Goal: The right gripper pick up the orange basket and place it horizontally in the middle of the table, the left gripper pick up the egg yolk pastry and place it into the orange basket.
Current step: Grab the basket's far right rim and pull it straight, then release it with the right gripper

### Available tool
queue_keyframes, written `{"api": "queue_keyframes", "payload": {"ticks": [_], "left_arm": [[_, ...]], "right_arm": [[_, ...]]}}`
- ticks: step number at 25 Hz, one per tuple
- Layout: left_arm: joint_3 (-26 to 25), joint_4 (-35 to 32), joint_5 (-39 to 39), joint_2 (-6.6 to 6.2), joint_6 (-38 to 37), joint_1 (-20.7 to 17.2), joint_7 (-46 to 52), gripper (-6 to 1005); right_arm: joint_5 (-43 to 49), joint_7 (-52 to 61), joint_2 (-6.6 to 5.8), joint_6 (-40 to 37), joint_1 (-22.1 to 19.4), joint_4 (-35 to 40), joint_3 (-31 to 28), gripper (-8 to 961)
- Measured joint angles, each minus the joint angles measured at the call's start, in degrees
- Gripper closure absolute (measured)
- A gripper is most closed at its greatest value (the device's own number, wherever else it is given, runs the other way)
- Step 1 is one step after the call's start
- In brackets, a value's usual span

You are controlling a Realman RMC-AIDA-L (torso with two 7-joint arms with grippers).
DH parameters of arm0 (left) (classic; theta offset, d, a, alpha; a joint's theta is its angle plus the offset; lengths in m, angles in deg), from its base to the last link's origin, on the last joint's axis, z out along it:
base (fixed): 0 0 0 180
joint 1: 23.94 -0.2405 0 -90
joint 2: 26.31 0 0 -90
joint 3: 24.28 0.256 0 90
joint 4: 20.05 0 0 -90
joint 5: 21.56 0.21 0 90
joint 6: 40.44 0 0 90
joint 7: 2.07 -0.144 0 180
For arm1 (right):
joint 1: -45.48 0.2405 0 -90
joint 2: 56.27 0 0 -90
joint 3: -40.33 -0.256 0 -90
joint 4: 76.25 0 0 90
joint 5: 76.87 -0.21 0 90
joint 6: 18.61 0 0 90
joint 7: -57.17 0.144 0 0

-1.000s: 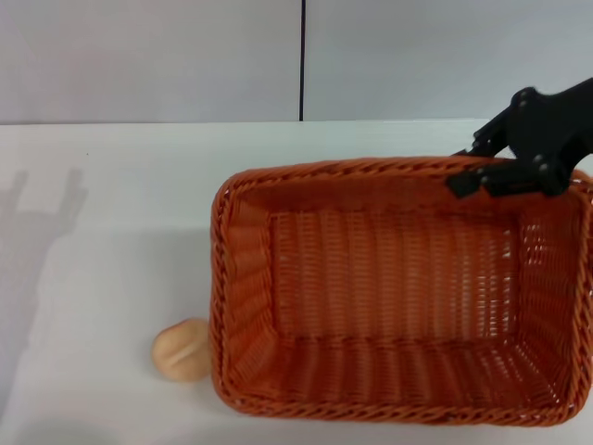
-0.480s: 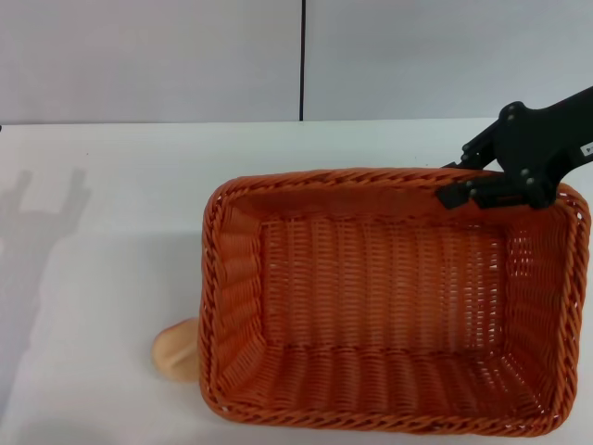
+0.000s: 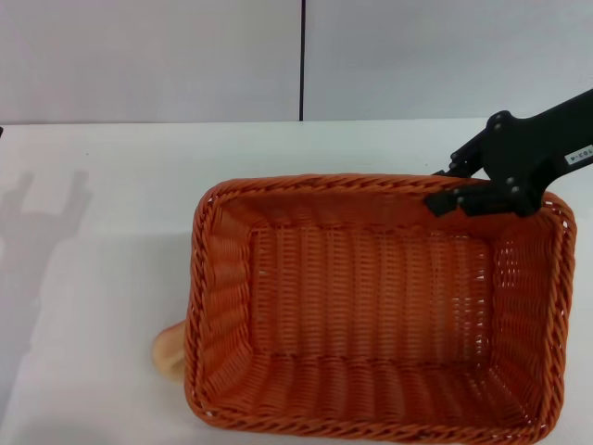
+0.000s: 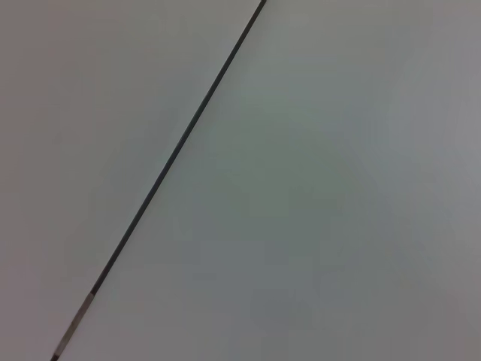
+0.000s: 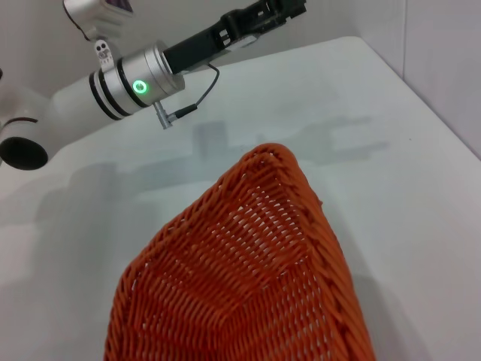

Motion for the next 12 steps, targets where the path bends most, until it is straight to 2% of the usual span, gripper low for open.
{"api": "queue_keyframes", "payload": {"ticks": [12], "left_arm": [[0.8,0.0,0.0,0.00,0.0,0.2,0.0,155]], "right_arm": [[0.1,-1.4,0.69,2.1,-0.1,-1.4,0.6,784]]}}
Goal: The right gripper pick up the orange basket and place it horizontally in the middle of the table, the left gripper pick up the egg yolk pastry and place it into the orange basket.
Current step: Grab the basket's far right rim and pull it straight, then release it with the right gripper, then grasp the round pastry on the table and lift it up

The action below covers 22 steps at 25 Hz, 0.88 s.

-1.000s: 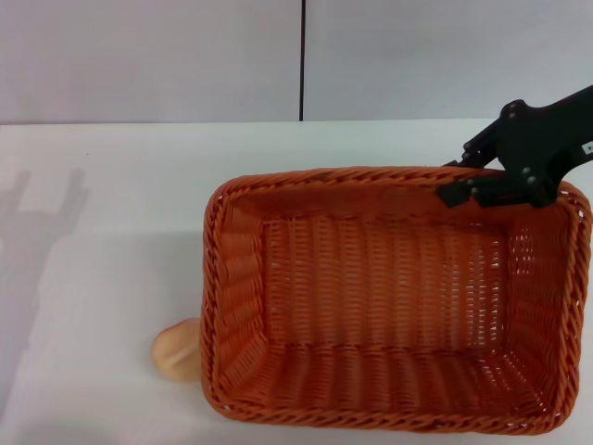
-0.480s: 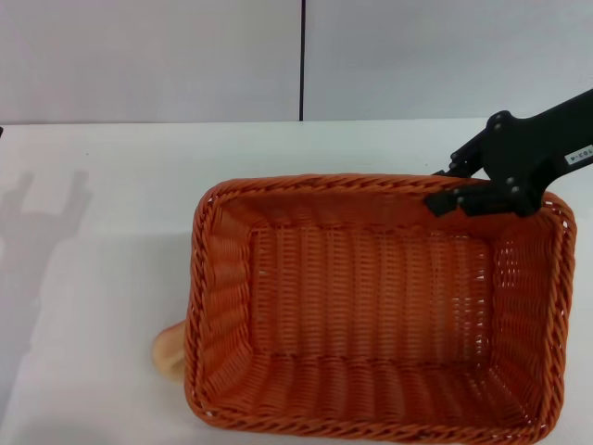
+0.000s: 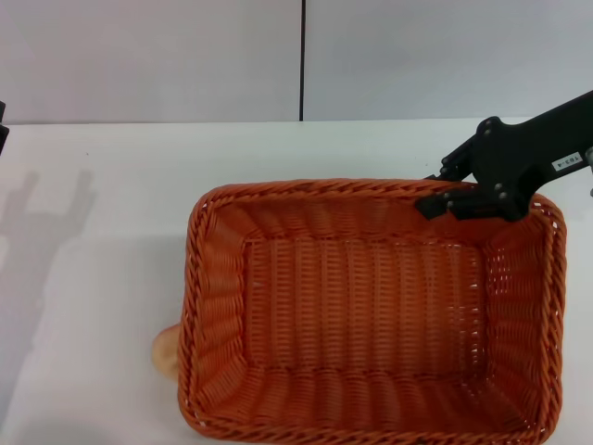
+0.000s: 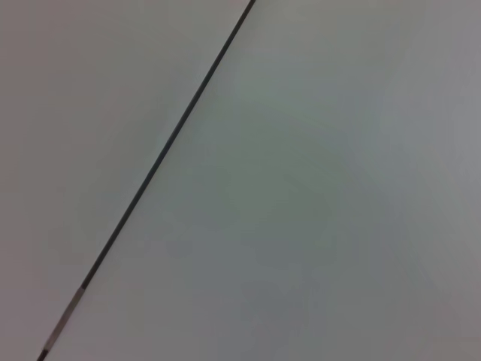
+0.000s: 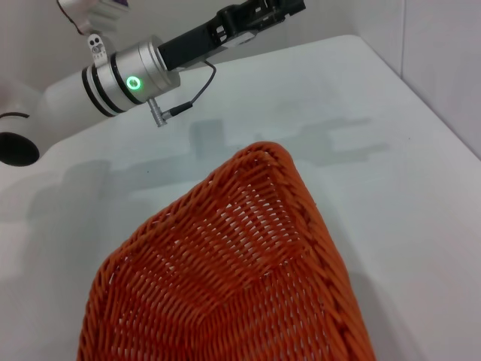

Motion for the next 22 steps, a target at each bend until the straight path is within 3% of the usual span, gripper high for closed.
{"api": "queue_keyframes", "payload": {"ticks": [11,15,17,21,22], "left_arm": [[0.8,0.0,0.0,0.00,0.0,0.3,0.0,155],[0.8,0.0,0.0,0.00,0.1,0.3,0.0,156],[1.3,-0.2,0.0,0.00,0.1,0.3,0.0,156],[3.4,-1.0,0.1,-0.16,-0.3,0.5,0.8,156],[4.5,-2.0,0.1,-0.21,-0.7,0.7,1.7,156]], "right_arm": [[1.8,2.0,0.04,2.1,0.6,0.4,0.3,760],[1.4,0.5,0.08,4.8,0.1,1.2,-2.9,597],[-1.0,-4.1,0.39,6.5,-0.7,0.7,-8.5,516],[-7.5,-9.2,0.55,8.0,-3.3,-0.6,-13.6,470],[-13.4,-12.4,0.98,9.9,-6.0,-1.7,-16.1,458]]}}
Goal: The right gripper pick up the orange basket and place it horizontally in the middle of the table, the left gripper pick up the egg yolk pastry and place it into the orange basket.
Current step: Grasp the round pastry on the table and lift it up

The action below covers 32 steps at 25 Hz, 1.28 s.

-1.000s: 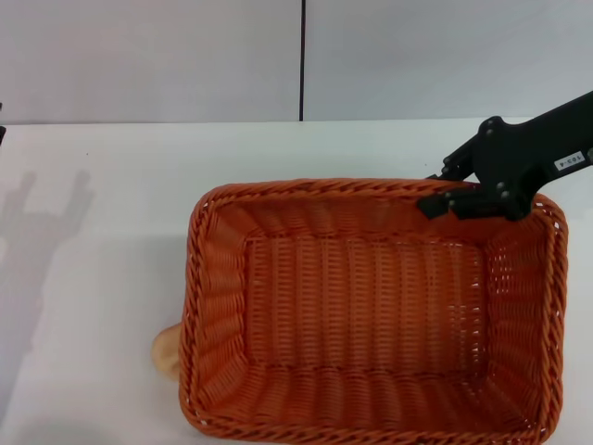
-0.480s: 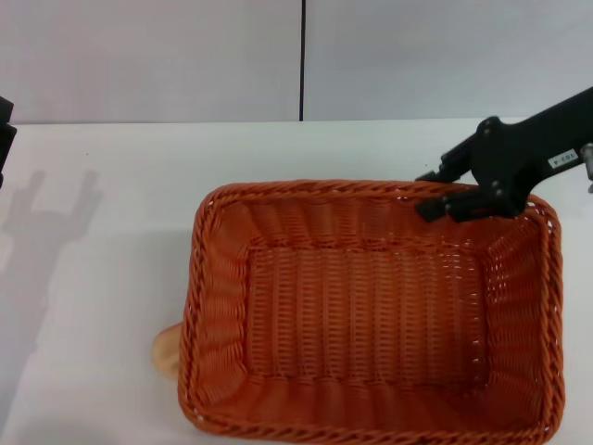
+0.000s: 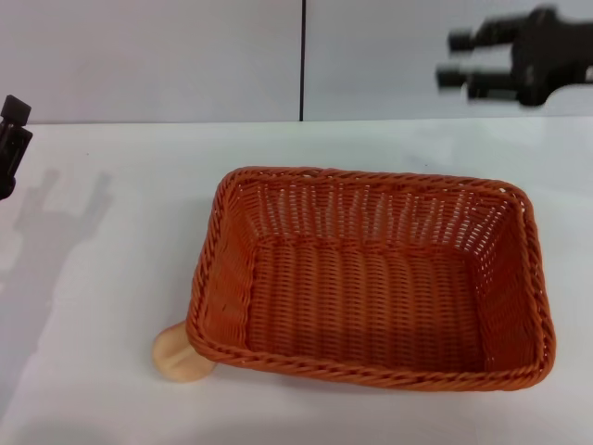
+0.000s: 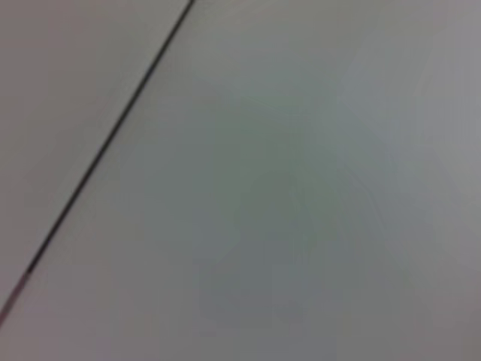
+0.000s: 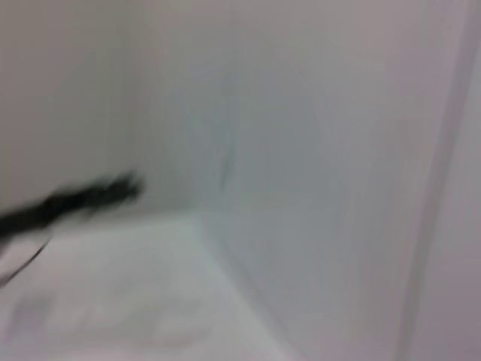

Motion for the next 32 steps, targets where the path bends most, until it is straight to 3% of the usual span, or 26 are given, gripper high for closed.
{"api": "queue_keyframes", "payload": {"ticks": [1,5,7,10,11,14,15,19,25,32], "left_arm": [[0.7,-0.7,0.0,-0.01,-0.4,0.1,0.6,156],[5.6,-5.8,0.0,-0.07,-4.5,0.3,3.5,155],[7.7,-8.7,0.0,-0.11,-6.1,0.4,5.4,155],[16.5,-18.0,0.1,-0.34,-9.2,0.2,11.4,155],[16.5,-18.0,0.1,-0.34,-9.2,0.2,11.4,155],[23.3,-25.8,0.1,-0.89,-11.2,-1.1,17.4,156],[25.3,-28.2,0.1,-1.28,-11.7,-2.0,19.5,156],[28.6,-30.9,0.2,-2.48,-12.4,-4.3,21.2,155],[30.4,-31.8,6.0,-4.99,-13.1,-6.5,22.8,156],[30.1,-32.0,15.7,-5.03,-10.5,-6.6,23.0,156]], "right_arm": [[0.0,0.0,0.00,0.0,0.0,0.0,0.0,458],[-17.6,-8.7,2.02,4.8,-8.7,-4.2,-4.3,458],[-20.8,-10.9,2.43,5.3,-10.3,-5.5,-5.2,458],[-30.5,-18.3,3.23,5.8,-15.5,-11.8,-8.1,458],[-30.5,-18.3,3.23,5.8,-15.5,-11.8,-8.1,458],[-35.7,-21.1,3.50,5.7,-17.9,-16.2,-9.8,458],[-39.5,-23.0,4.21,5.4,-19.4,-18.5,-11.5,458],[-43.9,-24.7,5.26,5.2,-21.4,-20.6,-13.7,458],[-50.9,-25.9,5.22,5.3,-22.7,-26.2,-18.4,458],[-51.5,-26.8,5.12,5.5,-22.0,-29.2,-24.3,459]]}}
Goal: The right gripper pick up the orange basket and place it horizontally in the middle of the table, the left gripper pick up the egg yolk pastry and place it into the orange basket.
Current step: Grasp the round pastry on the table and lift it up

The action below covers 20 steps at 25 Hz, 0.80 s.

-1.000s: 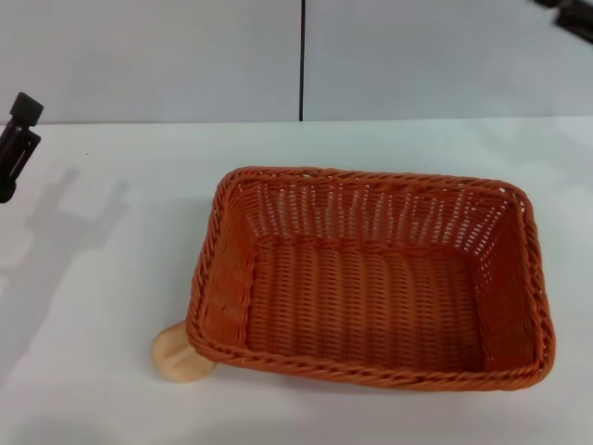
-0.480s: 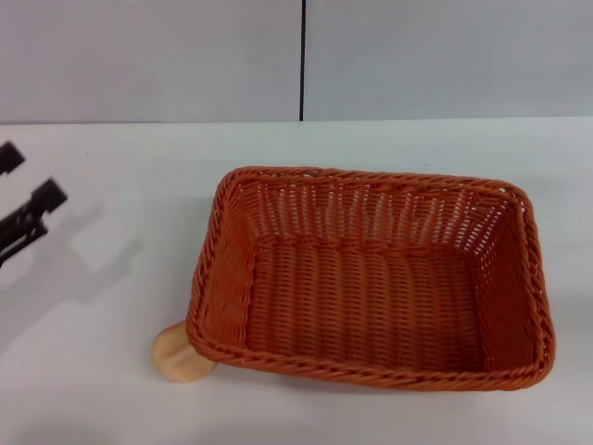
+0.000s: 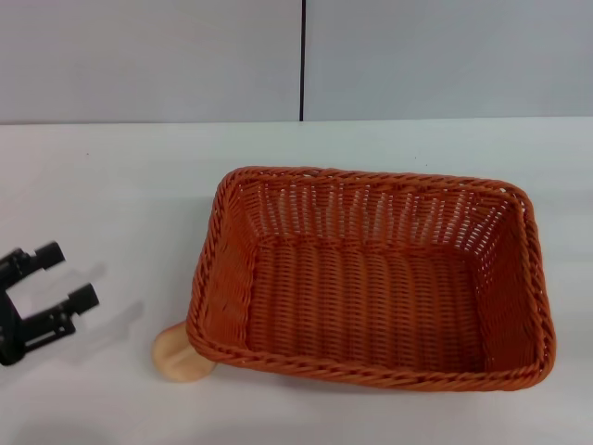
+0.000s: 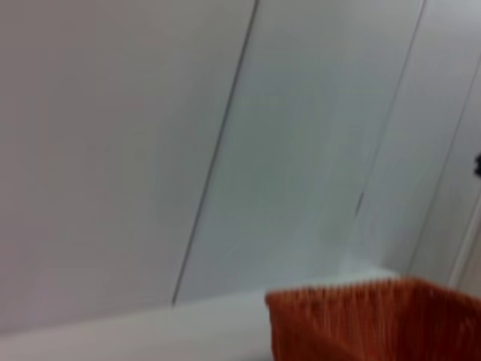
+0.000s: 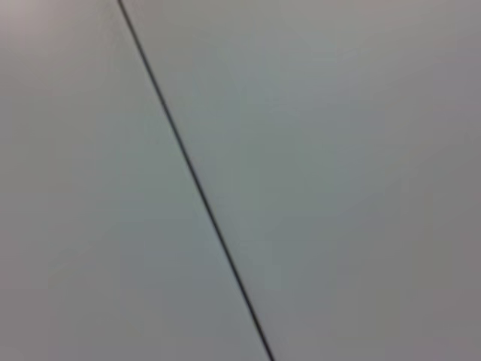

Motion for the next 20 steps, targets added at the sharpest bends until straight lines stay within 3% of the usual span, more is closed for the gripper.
{"api": "queue_keyframes", "payload": {"ticks": [10,13,20], "left_arm": [[0.3,0.4,7.2,1.34,4.6,0.1,-0.6,155],[0.4,0.1,9.7,2.33,5.5,0.8,-0.6,155],[0.5,0.4,11.2,3.15,5.9,2.1,-0.1,156]], "right_arm": [[-0.1,0.2,0.13,0.0,1.7,-1.2,-0.3,459],[-0.1,0.2,0.11,0.2,2.1,-1.8,-0.4,459],[-0.1,0.0,-0.03,1.6,2.5,-2.1,-0.5,459]]}}
